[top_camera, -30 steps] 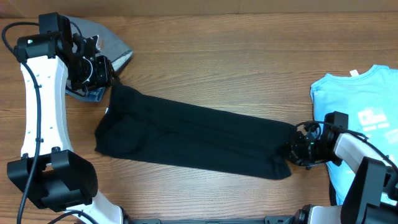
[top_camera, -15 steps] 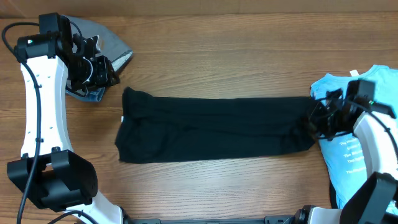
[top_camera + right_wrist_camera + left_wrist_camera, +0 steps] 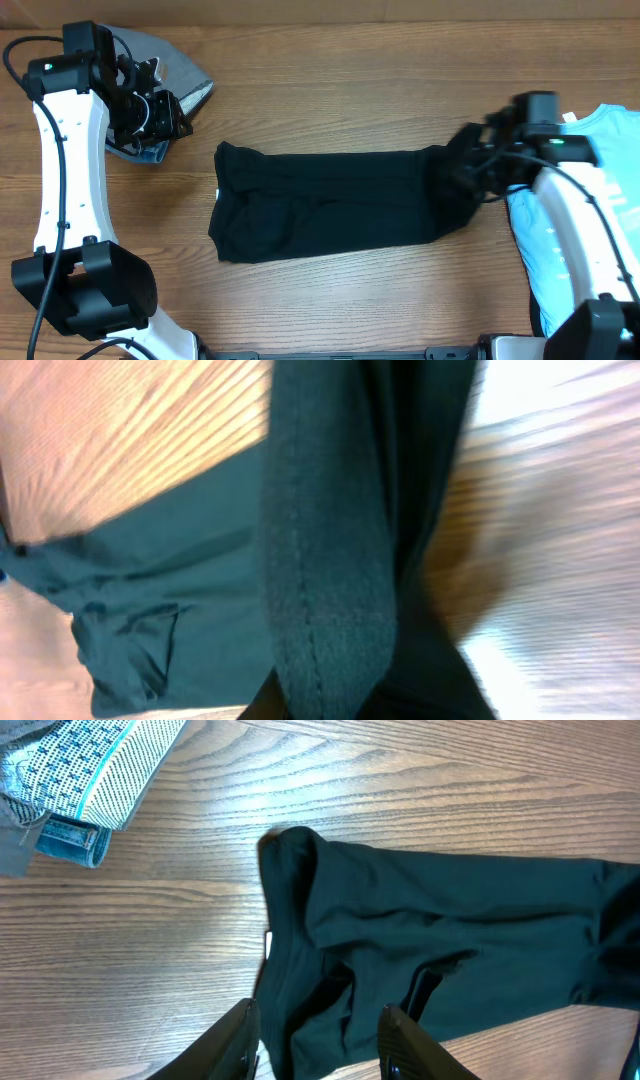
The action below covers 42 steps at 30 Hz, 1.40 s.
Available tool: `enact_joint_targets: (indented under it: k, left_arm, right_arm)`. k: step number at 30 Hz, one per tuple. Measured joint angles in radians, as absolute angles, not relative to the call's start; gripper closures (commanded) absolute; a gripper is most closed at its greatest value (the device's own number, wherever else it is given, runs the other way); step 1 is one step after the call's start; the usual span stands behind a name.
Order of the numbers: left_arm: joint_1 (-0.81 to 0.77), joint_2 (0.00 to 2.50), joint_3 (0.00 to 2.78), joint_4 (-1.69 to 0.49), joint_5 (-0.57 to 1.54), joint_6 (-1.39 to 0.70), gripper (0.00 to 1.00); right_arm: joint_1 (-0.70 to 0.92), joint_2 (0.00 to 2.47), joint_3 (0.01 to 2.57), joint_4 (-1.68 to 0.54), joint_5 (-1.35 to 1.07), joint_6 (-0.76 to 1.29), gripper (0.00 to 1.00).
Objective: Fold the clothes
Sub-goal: 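Carry the strip's right end leftward with the right gripper, folding it over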
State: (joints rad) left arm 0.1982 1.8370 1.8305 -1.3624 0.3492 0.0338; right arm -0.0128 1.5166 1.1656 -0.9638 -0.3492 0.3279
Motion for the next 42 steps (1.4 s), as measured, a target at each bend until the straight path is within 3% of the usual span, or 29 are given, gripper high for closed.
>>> enact_joint_targets:
  k: [12,22,23,25,27,33,38,42]
  left_arm:
    - [0.198,1.837,1.831,-1.374,0.349,0.034,0.58]
    - [0.198,1.837,1.831,-1.382,0.349,0.034,0.57]
    - [0.198,1.837,1.831,-1.382,0.349,0.034,0.57]
    - [0.198,1.837,1.831,-1.382,0.349,0.034,0.57]
    - [0.198,1.837,1.831,-1.382,0.349,0.034,0.57]
    - [0.198,1.837,1.831,-1.385,0.349,0.034,0.57]
    - [0.198,1.837,1.831,-1.389,0.349,0.034,0.58]
    - [0.198,1.837,1.831,-1.392,0.349,0.034,0.59]
  right_arm:
    - [0.338,1.634,1.12,-0.736,-0.341,0.527,0.96]
    - [0.454,1.763,1.119,-0.632,-0.344,0.64,0.9]
    - [0.459,1.771,1.118,-0.617,-0.351,0.645,0.86]
    - [0.467,1.775,1.118,-0.593,-0.36,0.659,0.54]
    - [0.476,1.775,1.118,-0.58,-0.371,0.659,0.47]
    - [0.48,1.771,1.118,-0.592,-0.389,0.647,0.53]
    - [0.43,1.695,1.118,-0.623,-0.385,0.603,0.89]
    - [0.355,1.631,1.122,-0.686,-0.377,0.588,0.95]
